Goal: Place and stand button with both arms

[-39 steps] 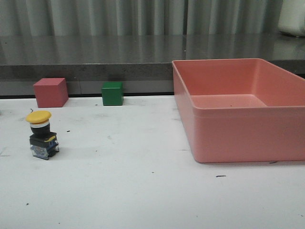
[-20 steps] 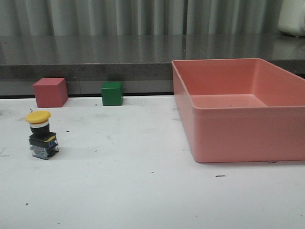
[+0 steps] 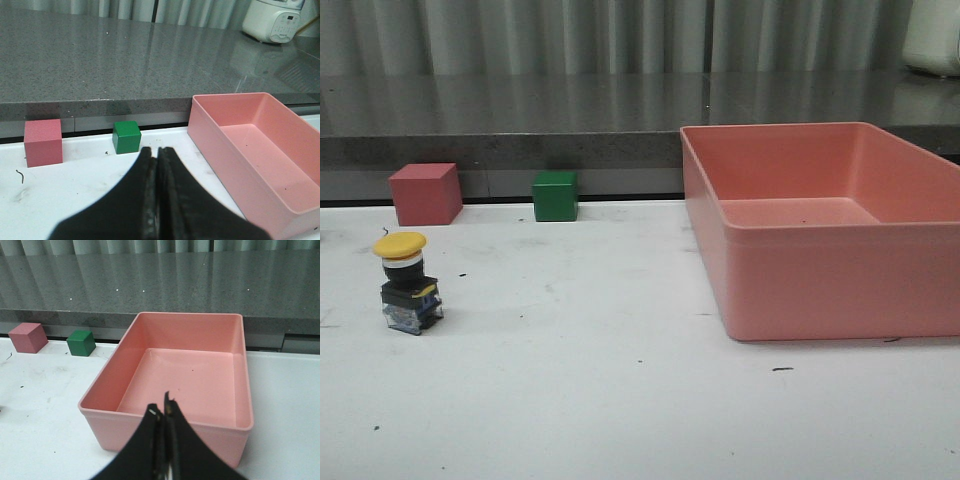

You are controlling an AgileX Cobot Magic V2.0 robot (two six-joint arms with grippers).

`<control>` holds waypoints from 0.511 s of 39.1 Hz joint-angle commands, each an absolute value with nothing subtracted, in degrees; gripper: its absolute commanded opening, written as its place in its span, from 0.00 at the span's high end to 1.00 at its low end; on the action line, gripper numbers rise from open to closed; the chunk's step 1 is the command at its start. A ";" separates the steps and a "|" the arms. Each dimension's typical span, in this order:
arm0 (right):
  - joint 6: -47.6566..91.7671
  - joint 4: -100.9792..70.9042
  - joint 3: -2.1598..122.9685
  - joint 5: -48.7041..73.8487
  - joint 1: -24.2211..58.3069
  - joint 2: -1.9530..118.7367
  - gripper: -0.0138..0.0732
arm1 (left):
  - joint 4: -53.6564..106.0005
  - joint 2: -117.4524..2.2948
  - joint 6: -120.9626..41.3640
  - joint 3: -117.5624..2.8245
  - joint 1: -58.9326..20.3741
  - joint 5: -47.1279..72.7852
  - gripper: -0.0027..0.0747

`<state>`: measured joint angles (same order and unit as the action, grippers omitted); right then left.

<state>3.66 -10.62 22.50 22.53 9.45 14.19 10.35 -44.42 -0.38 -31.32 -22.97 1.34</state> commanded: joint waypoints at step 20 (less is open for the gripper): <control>3.88 -10.27 24.02 17.61 9.12 14.74 0.92 | 10.48 -43.00 0.00 -25.43 -23.28 -10.53 0.99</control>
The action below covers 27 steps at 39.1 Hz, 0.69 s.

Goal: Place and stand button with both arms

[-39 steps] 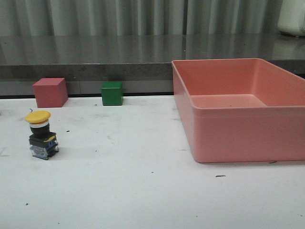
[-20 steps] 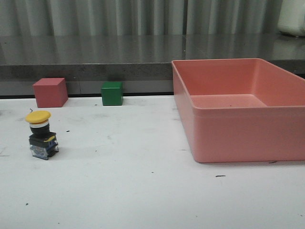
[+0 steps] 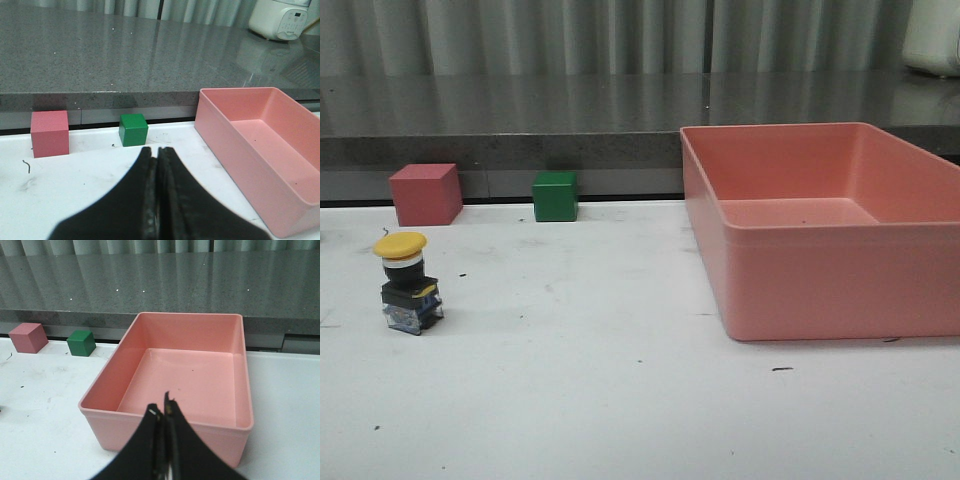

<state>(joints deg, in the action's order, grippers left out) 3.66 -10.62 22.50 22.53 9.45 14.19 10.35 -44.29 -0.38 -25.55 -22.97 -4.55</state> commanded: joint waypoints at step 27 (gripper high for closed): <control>3.88 -10.27 24.02 17.61 9.12 14.74 0.92 | 10.48 -13.34 0.00 -8.96 -10.30 1.77 0.99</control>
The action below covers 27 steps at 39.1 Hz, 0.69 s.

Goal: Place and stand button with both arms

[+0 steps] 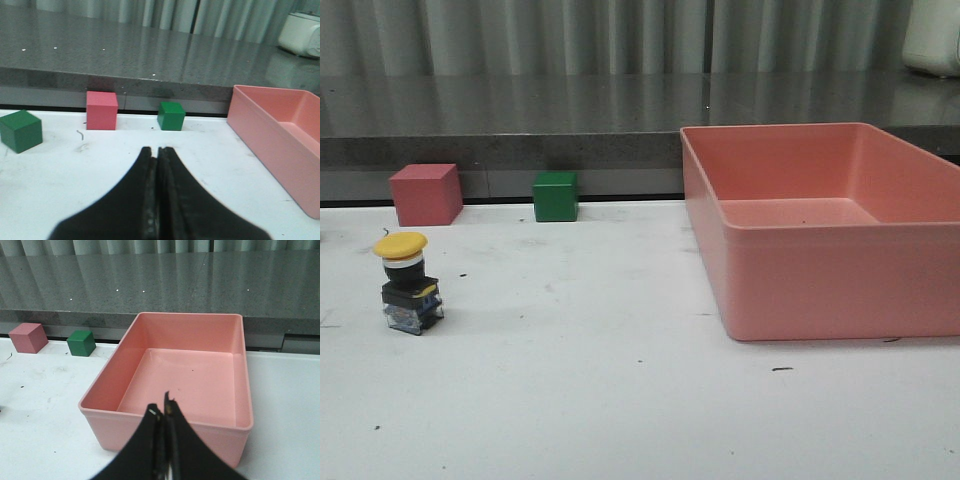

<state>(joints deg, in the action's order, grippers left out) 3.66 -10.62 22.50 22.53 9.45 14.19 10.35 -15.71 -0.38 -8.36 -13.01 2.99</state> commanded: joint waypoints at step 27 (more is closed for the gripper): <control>3.88 -10.27 24.02 17.62 9.12 14.74 0.92 | 7.56 1.55 0.00 -1.55 0.21 10.97 0.99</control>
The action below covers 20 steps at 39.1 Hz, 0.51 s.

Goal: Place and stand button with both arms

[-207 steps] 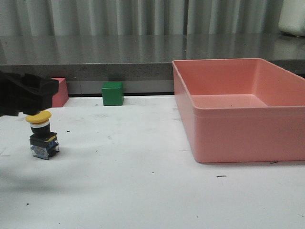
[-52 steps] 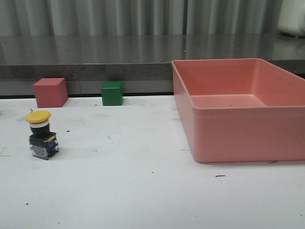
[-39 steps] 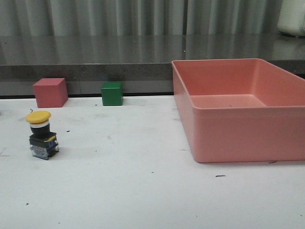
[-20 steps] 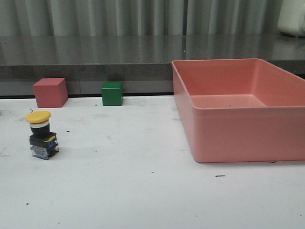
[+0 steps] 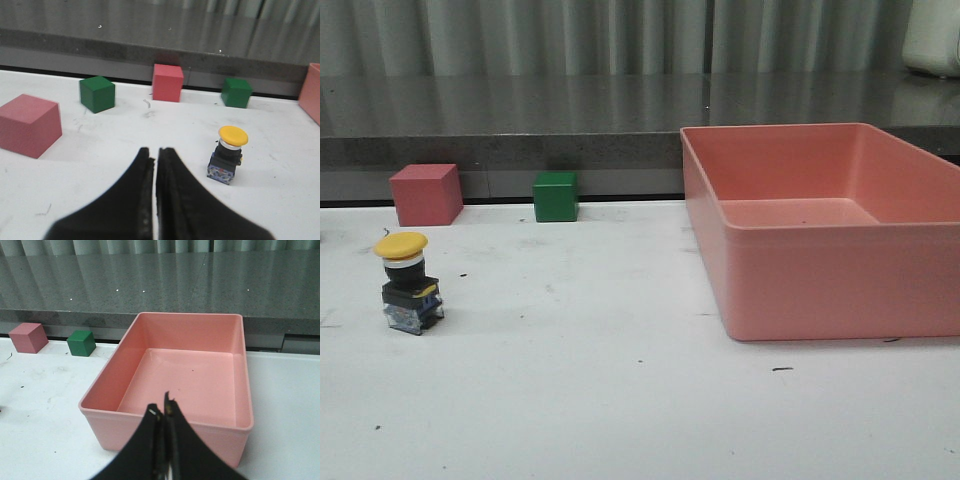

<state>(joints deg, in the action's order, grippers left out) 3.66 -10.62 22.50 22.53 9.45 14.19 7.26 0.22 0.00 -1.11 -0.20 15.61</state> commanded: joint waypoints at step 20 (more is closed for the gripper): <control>3.88 -10.27 24.02 17.62 9.12 14.74 0.92 | 7.56 1.55 0.00 1.33 0.22 4.04 0.99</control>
